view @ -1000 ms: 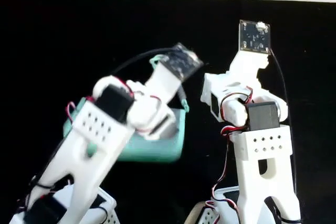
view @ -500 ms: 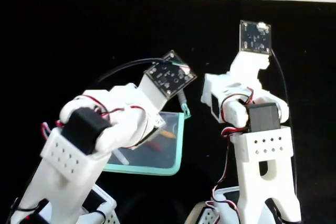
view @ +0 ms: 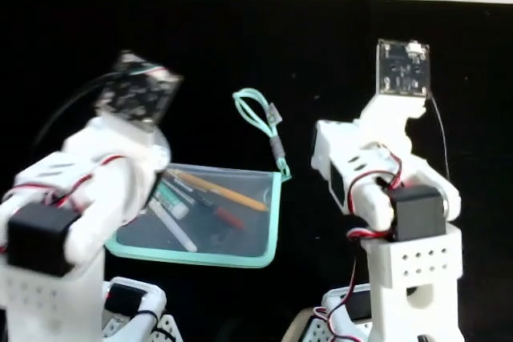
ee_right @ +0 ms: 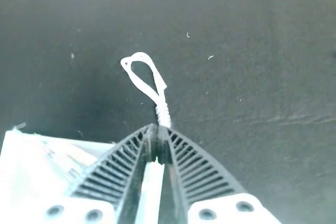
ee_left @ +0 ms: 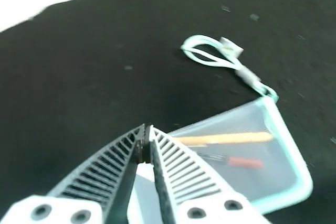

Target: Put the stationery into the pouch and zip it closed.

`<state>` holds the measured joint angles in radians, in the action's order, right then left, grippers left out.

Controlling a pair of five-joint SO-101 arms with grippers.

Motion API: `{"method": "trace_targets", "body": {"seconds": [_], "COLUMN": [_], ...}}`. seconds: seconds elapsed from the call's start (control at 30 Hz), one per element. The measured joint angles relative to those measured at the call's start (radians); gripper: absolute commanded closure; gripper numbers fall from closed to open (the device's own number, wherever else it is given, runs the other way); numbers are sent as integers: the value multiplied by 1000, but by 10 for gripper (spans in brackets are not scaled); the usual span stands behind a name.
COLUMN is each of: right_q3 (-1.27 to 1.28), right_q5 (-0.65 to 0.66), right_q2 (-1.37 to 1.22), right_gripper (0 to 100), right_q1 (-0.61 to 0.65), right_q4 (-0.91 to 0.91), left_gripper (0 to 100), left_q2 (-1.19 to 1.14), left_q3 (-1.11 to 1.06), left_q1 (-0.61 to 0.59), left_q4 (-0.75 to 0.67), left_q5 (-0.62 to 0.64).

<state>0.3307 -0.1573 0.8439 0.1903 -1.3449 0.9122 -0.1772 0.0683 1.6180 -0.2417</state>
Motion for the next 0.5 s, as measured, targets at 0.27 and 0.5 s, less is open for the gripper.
{"method": "trace_targets", "body": {"seconds": [0.27, 0.5], "right_q3": [276, 733], "right_q5": [75, 212], "right_q2": [221, 480], "right_gripper": [992, 992], "right_q1": [55, 61], "right_q4": [52, 339], "left_gripper": [991, 991], "left_q2": [216, 473], "left_q3": [-133, -431], "left_q1": [-170, -334], "left_q4": [0, -101], "left_q5": [91, 92]}}
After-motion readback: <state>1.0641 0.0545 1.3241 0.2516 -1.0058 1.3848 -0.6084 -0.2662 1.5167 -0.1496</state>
